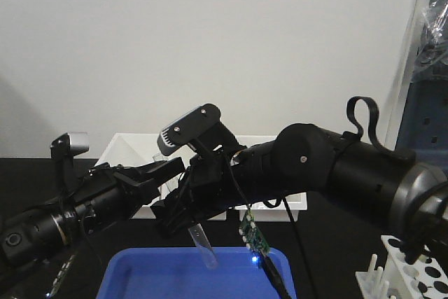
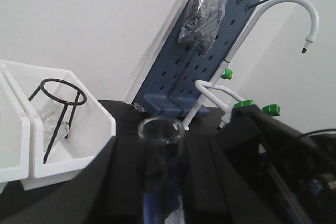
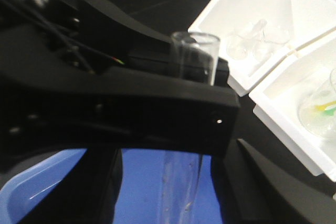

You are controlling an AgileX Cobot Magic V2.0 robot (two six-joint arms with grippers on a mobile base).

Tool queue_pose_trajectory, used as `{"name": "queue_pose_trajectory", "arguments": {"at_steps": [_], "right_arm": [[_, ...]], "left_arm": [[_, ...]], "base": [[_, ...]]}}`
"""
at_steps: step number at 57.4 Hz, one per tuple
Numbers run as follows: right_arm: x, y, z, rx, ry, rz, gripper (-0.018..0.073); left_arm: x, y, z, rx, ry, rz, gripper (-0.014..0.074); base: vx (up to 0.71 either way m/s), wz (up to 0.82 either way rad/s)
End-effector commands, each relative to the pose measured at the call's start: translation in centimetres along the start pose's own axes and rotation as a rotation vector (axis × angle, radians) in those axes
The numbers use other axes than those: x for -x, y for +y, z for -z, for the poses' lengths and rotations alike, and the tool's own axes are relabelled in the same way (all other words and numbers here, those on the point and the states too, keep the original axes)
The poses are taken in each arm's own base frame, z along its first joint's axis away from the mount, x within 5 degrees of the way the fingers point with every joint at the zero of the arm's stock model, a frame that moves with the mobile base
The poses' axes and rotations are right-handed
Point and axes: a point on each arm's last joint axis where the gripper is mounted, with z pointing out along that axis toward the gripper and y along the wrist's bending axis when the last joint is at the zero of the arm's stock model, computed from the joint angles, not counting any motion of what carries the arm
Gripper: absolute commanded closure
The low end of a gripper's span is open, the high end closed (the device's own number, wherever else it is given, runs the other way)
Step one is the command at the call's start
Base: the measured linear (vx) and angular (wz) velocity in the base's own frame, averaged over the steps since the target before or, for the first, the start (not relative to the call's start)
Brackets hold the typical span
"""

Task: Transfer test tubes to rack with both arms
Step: 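Bring the right gripper to the tube and grasp it beside the left gripper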

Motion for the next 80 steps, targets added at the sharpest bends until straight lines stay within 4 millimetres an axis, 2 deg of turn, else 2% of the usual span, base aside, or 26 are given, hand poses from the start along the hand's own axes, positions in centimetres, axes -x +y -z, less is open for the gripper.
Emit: {"name": "queue_pose_trajectory", "arguments": {"at_steps": [1, 12, 27, 35, 52, 61, 70, 77, 80], "right_arm": [[2.62, -0.37, 2.28, -0.054, -0.121, 0.010, 0.0117], [2.59, -0.12, 1.84, -0.051, -0.120, 0.015, 0.0130], [2.61, -0.11, 1.89, -0.050, -0.120, 0.013, 0.0214], [2.58, -0.09, 1.89, -0.048, -0.117, 0.013, 0.0300], [2.60, -0.06, 1.90, -0.041, -0.121, -0.005, 0.0566], [2.67, 0.01, 1.90, -0.032, -0.129, -0.024, 0.0571], [2.68, 0.01, 1.90, -0.032, -0.130, -0.025, 0.0569], [2.74, -0.04, 1.91, -0.037, -0.136, -0.025, 0.0569], [2.80, -0.08, 1.92, -0.041, -0.143, -0.025, 0.0569]], "left_arm": [[2.38, -2.10, 0.22, -0.096, -0.102, 0.000, 0.0601], [2.37, -2.10, 0.22, -0.096, -0.100, -0.002, 0.0601], [1.94, -2.27, 0.20, -0.113, -0.056, -0.047, 0.0601], [1.93, -2.27, 0.20, -0.114, -0.054, -0.048, 0.0601], [1.96, -2.29, 0.22, -0.118, -0.056, -0.049, 0.0601], [1.99, -2.37, 0.23, -0.127, -0.060, -0.049, 0.0589], [1.99, -2.37, 0.23, -0.127, -0.060, -0.049, 0.0517], [2.00, -2.37, 0.23, -0.126, -0.061, -0.049, 0.0396], [2.02, -2.36, 0.23, -0.126, -0.063, -0.046, 0.0318]], "base": [[0.00, 0.00], [0.00, 0.00], [0.00, 0.00], [0.00, 0.00], [0.00, 0.00], [0.00, 0.00], [0.00, 0.00], [0.00, 0.00], [0.00, 0.00]]}}
